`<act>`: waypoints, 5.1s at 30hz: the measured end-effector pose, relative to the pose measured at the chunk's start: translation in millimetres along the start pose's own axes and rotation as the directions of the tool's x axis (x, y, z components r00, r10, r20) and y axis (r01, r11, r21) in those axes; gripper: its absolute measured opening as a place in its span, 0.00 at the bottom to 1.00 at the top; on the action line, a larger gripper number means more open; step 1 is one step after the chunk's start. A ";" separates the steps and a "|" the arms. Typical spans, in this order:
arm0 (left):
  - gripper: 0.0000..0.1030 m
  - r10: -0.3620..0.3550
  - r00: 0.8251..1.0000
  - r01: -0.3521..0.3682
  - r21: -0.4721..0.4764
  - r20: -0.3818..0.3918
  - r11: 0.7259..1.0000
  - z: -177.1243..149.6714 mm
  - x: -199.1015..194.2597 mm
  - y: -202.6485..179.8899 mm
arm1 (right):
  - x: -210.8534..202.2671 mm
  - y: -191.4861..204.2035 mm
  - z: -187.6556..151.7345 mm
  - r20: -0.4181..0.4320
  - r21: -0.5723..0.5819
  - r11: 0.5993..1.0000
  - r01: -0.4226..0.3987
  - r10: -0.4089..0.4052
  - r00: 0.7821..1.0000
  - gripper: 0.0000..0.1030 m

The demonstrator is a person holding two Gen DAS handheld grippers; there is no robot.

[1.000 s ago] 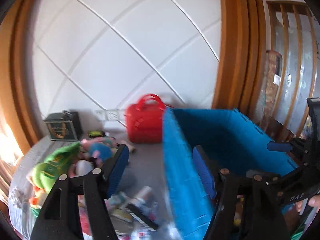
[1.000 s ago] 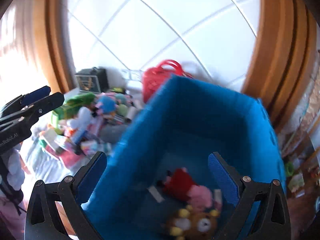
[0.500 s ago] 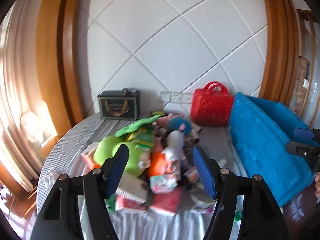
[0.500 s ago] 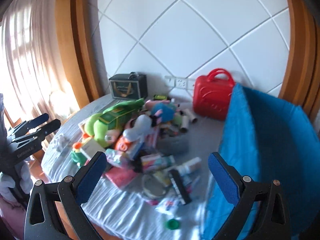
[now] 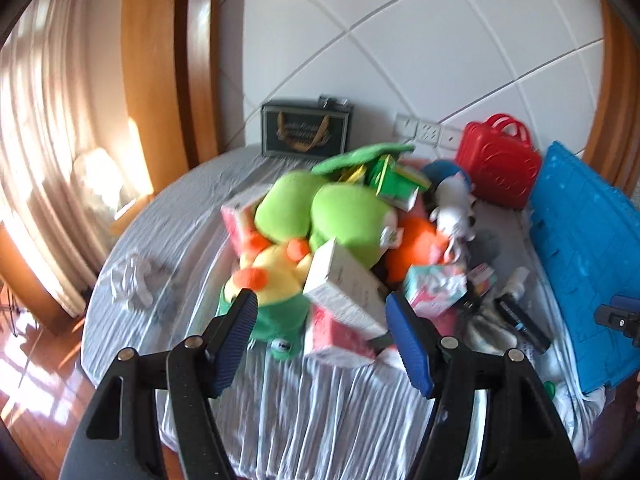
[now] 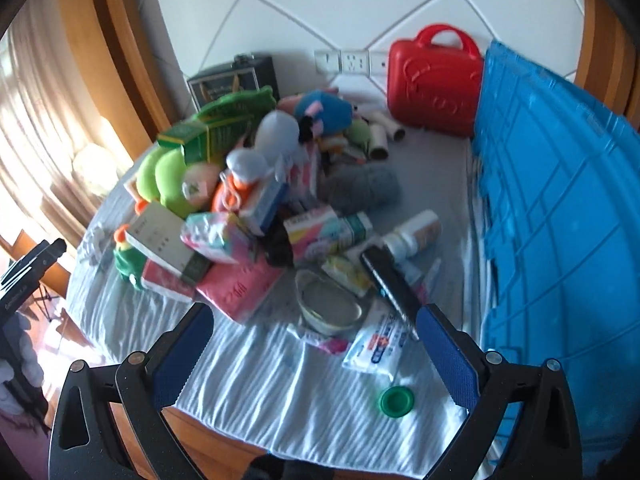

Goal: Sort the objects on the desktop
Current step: 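Withdraw both grippers from the bin back over the pile, then grasp the white box with left gripper while right grasps the pastel tissue pack, then lift the white box and tissue pack and carry them over the bin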

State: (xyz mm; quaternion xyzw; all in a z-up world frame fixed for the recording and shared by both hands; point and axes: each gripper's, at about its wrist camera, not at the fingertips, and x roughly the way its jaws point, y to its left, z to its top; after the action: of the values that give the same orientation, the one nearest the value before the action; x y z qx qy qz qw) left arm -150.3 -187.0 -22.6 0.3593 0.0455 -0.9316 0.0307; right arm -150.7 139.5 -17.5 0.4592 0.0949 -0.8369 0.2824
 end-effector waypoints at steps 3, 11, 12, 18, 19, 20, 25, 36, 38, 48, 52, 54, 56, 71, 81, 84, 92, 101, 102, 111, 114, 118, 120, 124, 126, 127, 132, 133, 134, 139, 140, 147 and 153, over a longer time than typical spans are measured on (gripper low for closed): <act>0.64 0.022 0.999 -0.023 -0.017 -0.050 1.000 -13.7 14.7 4.9 | 24.6 -2.2 -4.4 -0.041 0.008 1.000 -0.014 0.015 0.999 1.00; 0.64 0.066 0.987 -0.077 -0.074 -0.148 0.994 -33.8 40.3 2.4 | 72.5 -1.8 0.7 -0.095 0.021 0.993 -0.118 0.119 0.988 1.00; 0.64 0.069 0.986 -0.081 -0.076 -0.149 0.994 -35.4 43.1 2.3 | 75.8 0.7 2.8 -0.093 0.013 0.992 -0.125 0.125 0.988 1.00; 0.64 0.059 0.981 -0.079 -0.103 -0.186 0.992 -31.7 66.1 4.6 | 99.2 20.7 9.2 -0.120 -0.003 0.987 -0.160 0.159 0.980 1.00; 0.64 0.054 0.981 -0.074 -0.105 -0.184 0.992 -29.7 70.1 5.2 | 101.9 25.3 10.6 -0.119 -0.014 0.988 -0.154 0.151 0.981 1.00; 0.64 0.049 0.982 -0.069 -0.102 -0.182 0.992 -26.4 76.5 5.6 | 103.1 27.4 11.3 -0.116 -0.015 0.989 -0.147 0.144 0.983 1.00; 0.64 -0.017 0.982 -0.006 -0.118 -0.187 0.993 -9.2 108.5 10.4 | 112.4 37.2 14.3 -0.116 0.022 0.992 -0.123 0.125 0.985 1.00; 0.64 -0.158 0.955 0.164 0.004 -0.253 0.986 10.2 170.3 -2.6 | 142.4 85.6 34.3 -0.048 0.150 0.985 -0.081 0.089 0.995 1.00; 0.64 -0.176 0.946 0.190 0.024 -0.271 0.982 10.2 176.3 -8.1 | 150.8 97.5 36.9 -0.046 0.152 0.986 -0.071 0.079 0.996 1.00; 0.63 -0.264 0.917 0.277 0.000 -0.301 0.961 9.8 187.8 -2.6 | 183.8 115.1 46.2 -0.062 0.165 0.986 -0.023 0.034 0.997 1.00; 0.62 -0.245 0.925 0.274 0.064 -0.289 0.960 8.7 183.3 -15.2 | 194.8 109.4 46.5 -0.093 0.180 0.984 -0.018 0.035 0.995 1.00; 0.59 -0.238 0.931 0.272 0.090 -0.277 0.958 8.5 179.0 -21.1 | 193.3 109.2 46.7 -0.093 0.164 0.986 -0.007 0.023 0.995 0.93; 0.51 -0.255 0.931 0.287 0.093 -0.261 0.954 10.0 171.6 -23.9 | 185.6 108.5 46.8 -0.075 0.156 0.987 -0.033 0.045 0.996 0.72; 0.33 -0.196 0.976 0.210 0.170 -0.095 0.963 30.9 104.9 -55.7 | 125.3 97.2 50.9 0.033 0.085 0.994 -0.066 0.063 0.997 0.67; 0.33 -0.133 0.991 0.127 0.192 0.017 0.973 38.7 58.1 -75.8 | 75.3 72.7 50.5 0.123 0.038 0.995 -0.090 0.085 0.989 0.67; 0.33 -0.106 0.993 0.095 0.193 0.047 0.977 37.7 42.9 -88.3 | 59.8 63.5 48.2 0.154 0.019 0.995 -0.102 0.098 0.983 0.67; 0.33 -0.040 0.992 0.019 0.174 0.120 0.985 26.2 9.1 -119.1 | 16.1 42.5 37.0 0.251 -0.059 0.994 -0.095 0.107 0.962 0.67; 0.33 -0.069 0.979 0.031 0.196 0.191 0.980 22.4 -30.9 -127.0 | -33.4 39.2 25.7 0.343 -0.058 0.997 -0.056 0.072 0.937 0.67; 0.33 -0.073 0.978 0.034 0.198 0.195 0.980 21.8 -35.1 -125.8 | -36.4 40.1 25.3 0.344 -0.055 0.997 -0.054 0.070 0.936 0.67; 0.33 -0.161 0.955 0.098 0.248 0.250 0.964 21.3 -72.5 -130.2 | -86.4 46.2 8.9 0.399 -0.024 0.999 0.040 -0.027 0.916 0.67; 0.33 -0.212 0.941 0.136 0.279 0.265 0.951 23.5 -83.4 -142.9 | -105.8 37.9 1.5 0.418 0.003 0.996 0.088 -0.081 0.905 0.67; 0.33 -0.281 0.919 0.189 0.318 0.275 0.929 29.7 -99.1 -168.0 | -138.1 15.2 -6.8 0.444 0.061 0.991 0.122 -0.137 0.885 0.67; 0.33 -0.317 0.904 0.211 0.344 0.286 0.915 35.6 -108.6 -185.3 | -152.5 3.7 -8.0 0.457 0.087 0.987 0.136 -0.161 0.875 0.67; 0.33 -0.376 0.872 0.239 0.397 0.314 0.886 52.0 -128.8 -225.3 | -183.7 -28.9 -7.1 0.482 0.146 0.977 0.155 -0.207 0.851 0.67; 0.33 -0.409 0.854 0.264 0.410 0.322 0.873 61.4 -138.5 -244.5 | -201.3 -52.2 -4.0 0.494 0.172 0.973 0.156 -0.222 0.840 0.67; 0.33 -0.425 0.844 0.275 0.417 0.326 0.866 66.7 -143.7 -255.8 | -211.0 -64.6 -3.3 0.500 0.182 0.970 0.161 -0.232 0.834 0.67; 0.33 -0.530 0.794 0.374 0.448 0.297 0.812 98.3 -165.6 -332.3 | -248.9 -130.7 9.3 0.515 0.207 0.955 0.214 -0.292 0.806 0.67; 0.33 -0.561 0.782 0.410 0.453 0.273 0.792 106.9 -168.1 -352.8 | -256.6 -151.4 14.6 0.513 0.205 0.950 0.236 -0.309 0.800 0.67; 0.33 -0.580 0.775 0.434 0.457 0.250 0.777 114.5 -169.6 -373.1 | -262.1 -166.8 19.4 0.511 0.203 0.947 0.250 -0.320 0.798 0.67; 0.33 -0.601 0.788 0.495 0.439 0.138 0.750 152.3 -161.1 -481.7 | -284.9 -268.1 51.4 0.486 0.193 0.941 0.278 -0.338 0.806 0.68; 0.33 -0.592 0.799 0.501 0.428 0.105 0.752 161.7 -151.3 -510.1 | -284.1 -284.3 57.9 0.473 0.189 0.940 0.285 -0.341 0.812 0.67; 0.33 -0.459 0.879 0.471 0.385 -0.129 0.794 172.1 -59.3 -647.2 | -206.8 -405.5 105.3 0.223 0.151 0.906 0.396 -0.422 0.879 0.68; 0.33 -0.259 0.890 0.404 0.386 -0.375 0.830 125.8 54.5 -712.0 | -64.1 -471.4 90.1 -0.153 0.152 0.934 0.324 -0.301 0.941 0.67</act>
State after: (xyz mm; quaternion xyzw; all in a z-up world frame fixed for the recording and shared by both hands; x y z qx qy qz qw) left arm -338.5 505.9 78.1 0.4828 -0.1064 -0.8395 -0.2254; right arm -452.1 514.3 38.3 0.5134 0.1108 -0.8454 0.0976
